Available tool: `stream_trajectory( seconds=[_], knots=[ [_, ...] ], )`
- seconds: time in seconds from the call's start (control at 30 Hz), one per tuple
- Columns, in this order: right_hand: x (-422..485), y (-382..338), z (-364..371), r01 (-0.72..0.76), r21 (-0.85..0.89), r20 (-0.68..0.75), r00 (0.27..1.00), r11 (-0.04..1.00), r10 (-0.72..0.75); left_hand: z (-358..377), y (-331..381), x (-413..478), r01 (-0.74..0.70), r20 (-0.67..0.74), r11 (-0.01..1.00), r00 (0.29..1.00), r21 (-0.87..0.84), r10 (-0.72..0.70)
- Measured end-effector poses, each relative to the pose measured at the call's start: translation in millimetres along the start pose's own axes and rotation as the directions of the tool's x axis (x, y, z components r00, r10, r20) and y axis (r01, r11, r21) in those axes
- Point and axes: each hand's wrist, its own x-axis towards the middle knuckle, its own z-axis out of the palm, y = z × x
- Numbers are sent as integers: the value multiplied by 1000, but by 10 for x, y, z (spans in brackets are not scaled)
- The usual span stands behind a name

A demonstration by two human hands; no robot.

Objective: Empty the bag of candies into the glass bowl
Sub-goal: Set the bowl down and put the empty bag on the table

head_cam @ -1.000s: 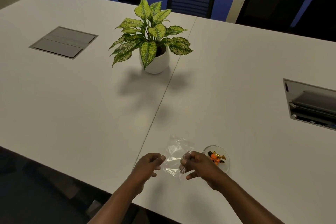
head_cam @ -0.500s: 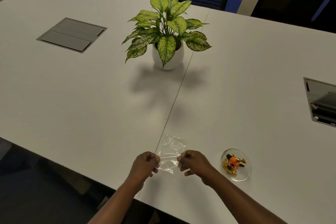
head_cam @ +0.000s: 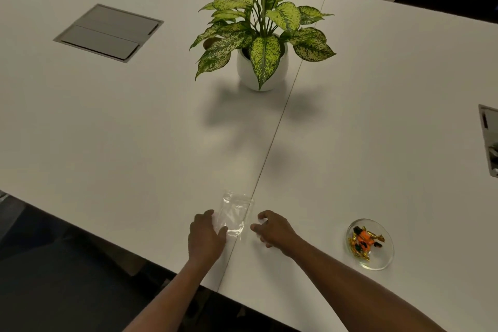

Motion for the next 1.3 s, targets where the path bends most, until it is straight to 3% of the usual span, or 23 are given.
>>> stream_trajectory(
  seconds=[0.17,0.27,0.5,0.87,1.07,1.3],
  knots=[
    [-61,59,-32,53,-131,23,998,990,-50,263,54,-52,-314,-3,914,946,257,325],
    [-115,120,-60,70,-168,47,997,983,-63,397,119,-20,-414,59,850,906,325,419],
    [-259,283,-189,53,-218,72,997,974,-38,516,105,155,-475,197,802,880,363,433],
    [-383,562,-457,22,-201,58,998,979,-11,466,129,150,-495,201,775,869,394,452],
    [-504,634,-629,65,-120,37,997,991,-61,435,300,18,-513,109,755,848,408,518],
    [-673,765,-1152,166,-12,-131,977,986,-167,698,846,-227,-586,111,720,798,371,592]
  ],
)
